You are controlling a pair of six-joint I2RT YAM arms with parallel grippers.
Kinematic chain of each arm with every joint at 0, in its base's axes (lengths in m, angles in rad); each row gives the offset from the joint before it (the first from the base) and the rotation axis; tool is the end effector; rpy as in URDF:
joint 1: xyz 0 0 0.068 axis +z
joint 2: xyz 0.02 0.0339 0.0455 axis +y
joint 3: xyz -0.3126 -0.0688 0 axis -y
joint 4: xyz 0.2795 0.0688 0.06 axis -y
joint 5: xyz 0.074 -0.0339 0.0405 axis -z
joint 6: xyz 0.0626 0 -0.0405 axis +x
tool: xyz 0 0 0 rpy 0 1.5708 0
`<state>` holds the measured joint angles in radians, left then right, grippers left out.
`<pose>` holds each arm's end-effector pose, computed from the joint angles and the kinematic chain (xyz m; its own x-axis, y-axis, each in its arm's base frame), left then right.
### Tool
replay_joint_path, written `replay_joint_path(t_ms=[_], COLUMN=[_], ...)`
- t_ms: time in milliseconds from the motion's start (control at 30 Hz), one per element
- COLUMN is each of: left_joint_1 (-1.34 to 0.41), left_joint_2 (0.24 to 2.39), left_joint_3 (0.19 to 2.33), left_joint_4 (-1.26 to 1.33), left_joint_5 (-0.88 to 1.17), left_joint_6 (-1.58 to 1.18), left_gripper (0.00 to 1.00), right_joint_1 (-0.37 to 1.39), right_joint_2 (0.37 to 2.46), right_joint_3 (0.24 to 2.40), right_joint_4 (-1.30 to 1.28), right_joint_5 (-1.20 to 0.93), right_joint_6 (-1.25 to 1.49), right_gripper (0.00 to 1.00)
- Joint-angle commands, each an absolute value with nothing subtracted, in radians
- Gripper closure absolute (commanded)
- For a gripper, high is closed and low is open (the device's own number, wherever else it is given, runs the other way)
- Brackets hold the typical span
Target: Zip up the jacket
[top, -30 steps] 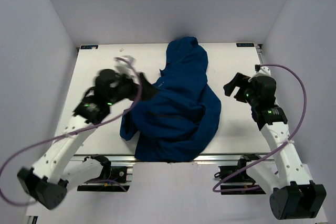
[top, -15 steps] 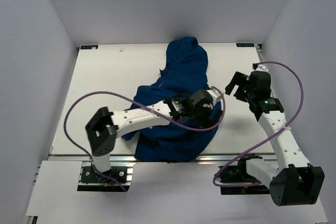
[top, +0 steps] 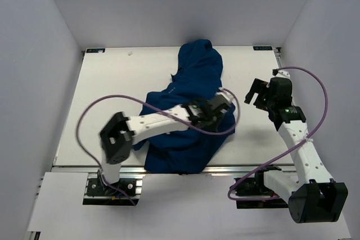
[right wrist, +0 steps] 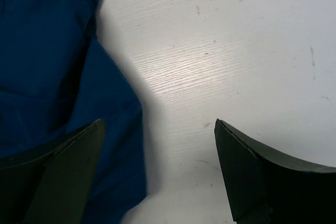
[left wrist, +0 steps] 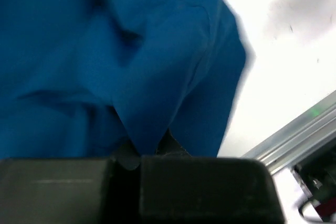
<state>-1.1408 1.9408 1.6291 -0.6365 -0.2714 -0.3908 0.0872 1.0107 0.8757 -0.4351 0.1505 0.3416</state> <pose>0.2219 -0.4437 0.2672 -0.6219 0.4756 -0.6221 0.6204 0.7840 -0.0208 0.2532 0.0127 0.3268 -0.4933 0.2893 -0.8203 0.2175 0.9541 0.2058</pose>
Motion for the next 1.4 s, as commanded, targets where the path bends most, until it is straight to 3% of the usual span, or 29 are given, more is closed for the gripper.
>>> replay_joint_path(t_ms=[0, 167, 233, 467, 833, 967, 1267, 1333, 1367], left_joint_1=[-0.981, -0.607, -0.574, -0.538, -0.529, -0.529, -0.529, -0.529, -0.529], left_joint_2=[1.588, 1.315, 1.244, 1.17, 1.091, 1.068, 1.065, 1.075, 1.077], left_joint_3=[1.548, 1.376, 1.37, 1.379, 1.365, 1.385, 1.436, 1.457, 1.474], left_joint_4=[-0.577, -0.537, -0.555, -0.63, -0.68, -0.707, -0.721, -0.726, -0.724], left_joint_5=[-0.39, -0.302, -0.339, -0.469, -0.491, -0.494, -0.515, -0.532, -0.538], left_joint_6=[-0.426, -0.457, -0.456, -0.495, -0.499, -0.495, -0.474, -0.466, -0.463], left_gripper=[1.0, 1.0, 1.0, 1.0, 1.0, 1.0, 1.0, 1.0, 1.0], right_joint_1=[0.084, 0.098, 0.118, 0.374, 0.451, 0.511, 0.566, 0.58, 0.581], right_joint_2=[1.0, 1.0, 1.046, 1.27, 1.653, 1.832, 2.167, 2.21, 2.236], right_joint_3=[0.893, 0.848, 0.859, 0.887, 1.156, 1.32, 1.664, 1.782, 1.81], right_joint_4=[-0.365, -0.226, -0.218, -0.022, 0.267, 0.253, 0.174, 0.134, 0.111], right_joint_5=[0.031, -0.11, -0.13, -0.055, -0.402, -0.36, -0.353, -0.339, -0.353], right_joint_6=[0.256, 0.219, 0.199, -0.042, -0.389, -0.535, -0.586, -0.565, -0.56], right_gripper=[0.11, 0.11, 0.11, 0.11, 0.11, 0.11, 0.11, 0.17, 0.35])
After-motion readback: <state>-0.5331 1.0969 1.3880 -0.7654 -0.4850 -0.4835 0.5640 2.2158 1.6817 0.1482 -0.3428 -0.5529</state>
